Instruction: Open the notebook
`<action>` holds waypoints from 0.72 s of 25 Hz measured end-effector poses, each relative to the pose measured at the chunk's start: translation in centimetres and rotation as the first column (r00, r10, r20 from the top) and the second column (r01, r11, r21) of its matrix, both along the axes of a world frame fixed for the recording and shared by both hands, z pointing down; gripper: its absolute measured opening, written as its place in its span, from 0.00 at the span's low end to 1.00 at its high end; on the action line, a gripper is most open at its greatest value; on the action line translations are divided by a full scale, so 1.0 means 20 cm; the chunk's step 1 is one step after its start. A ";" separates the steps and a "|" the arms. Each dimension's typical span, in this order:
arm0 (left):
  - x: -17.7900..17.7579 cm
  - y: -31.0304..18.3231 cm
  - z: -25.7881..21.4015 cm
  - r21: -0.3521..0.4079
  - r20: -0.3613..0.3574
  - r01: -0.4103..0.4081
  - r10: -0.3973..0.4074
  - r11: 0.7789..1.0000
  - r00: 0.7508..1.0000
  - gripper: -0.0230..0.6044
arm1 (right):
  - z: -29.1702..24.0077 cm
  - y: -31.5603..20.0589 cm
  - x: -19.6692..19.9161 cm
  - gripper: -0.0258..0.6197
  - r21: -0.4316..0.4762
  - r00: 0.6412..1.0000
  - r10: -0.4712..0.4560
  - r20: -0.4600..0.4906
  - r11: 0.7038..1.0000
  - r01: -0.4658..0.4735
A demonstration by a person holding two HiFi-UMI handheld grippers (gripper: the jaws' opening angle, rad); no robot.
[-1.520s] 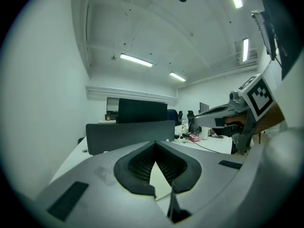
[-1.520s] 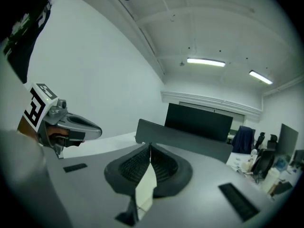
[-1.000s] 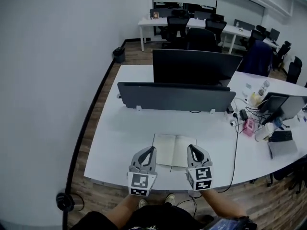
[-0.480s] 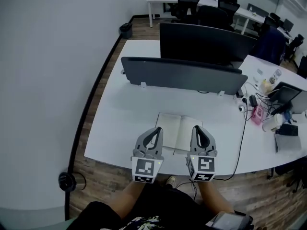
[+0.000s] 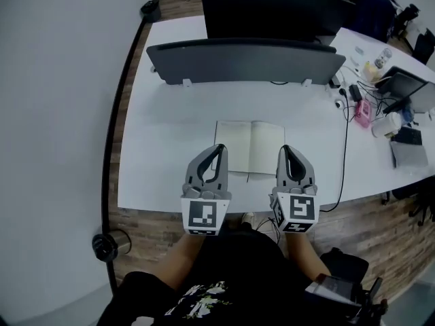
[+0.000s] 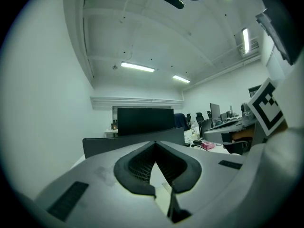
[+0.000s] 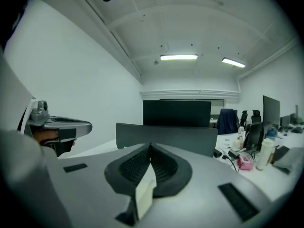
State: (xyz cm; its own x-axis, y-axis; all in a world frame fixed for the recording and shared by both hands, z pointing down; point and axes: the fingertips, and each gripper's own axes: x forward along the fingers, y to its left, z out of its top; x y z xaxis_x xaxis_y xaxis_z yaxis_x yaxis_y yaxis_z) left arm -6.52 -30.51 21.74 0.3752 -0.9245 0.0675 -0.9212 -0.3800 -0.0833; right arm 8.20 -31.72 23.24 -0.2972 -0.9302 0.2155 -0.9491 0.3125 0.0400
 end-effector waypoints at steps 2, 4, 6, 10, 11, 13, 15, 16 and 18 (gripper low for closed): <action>0.00 0.03 0.03 -0.008 -0.012 -0.006 0.006 1.000 1.000 0.05 | 0.05 0.03 0.02 0.14 -0.016 1.000 0.015 -0.004 1.000 -0.015; 0.01 0.05 0.06 -0.017 -0.020 -0.009 0.008 1.000 1.000 0.05 | 0.08 0.04 0.02 0.14 -0.010 0.999 0.014 -0.039 1.000 -0.014; 0.00 0.05 0.07 -0.017 -0.027 -0.005 0.004 1.000 1.000 0.05 | 0.11 0.04 0.01 0.14 -0.013 0.999 0.014 -0.048 1.000 -0.015; -0.03 0.06 0.09 -0.019 -0.029 0.004 -0.005 1.000 1.000 0.05 | 0.11 0.04 -0.03 0.14 -0.021 0.999 -0.002 -0.047 1.000 0.001; -0.04 0.06 0.09 -0.022 -0.022 0.004 -0.005 1.000 1.000 0.05 | 0.11 0.04 -0.05 0.14 -0.020 0.999 -0.011 -0.047 1.000 0.010; -0.04 0.06 0.09 -0.013 -0.021 0.007 -0.007 1.000 1.000 0.05 | 0.10 0.03 -0.07 0.14 -0.016 0.999 -0.022 -0.047 1.000 0.021; -0.05 0.06 0.10 -0.015 -0.031 0.015 -0.016 1.000 0.999 0.05 | 0.11 0.03 -0.08 0.14 -0.018 0.999 -0.022 -0.048 1.000 0.022; -0.05 0.06 0.11 -0.020 -0.033 0.018 -0.019 1.000 0.999 0.05 | 0.12 0.03 -0.08 0.14 -0.021 0.999 -0.022 -0.049 1.000 0.021; -0.06 0.06 0.11 -0.025 -0.030 0.021 -0.022 0.999 0.999 0.05 | 0.12 0.03 -0.08 0.14 -0.026 0.998 -0.020 -0.051 0.999 0.019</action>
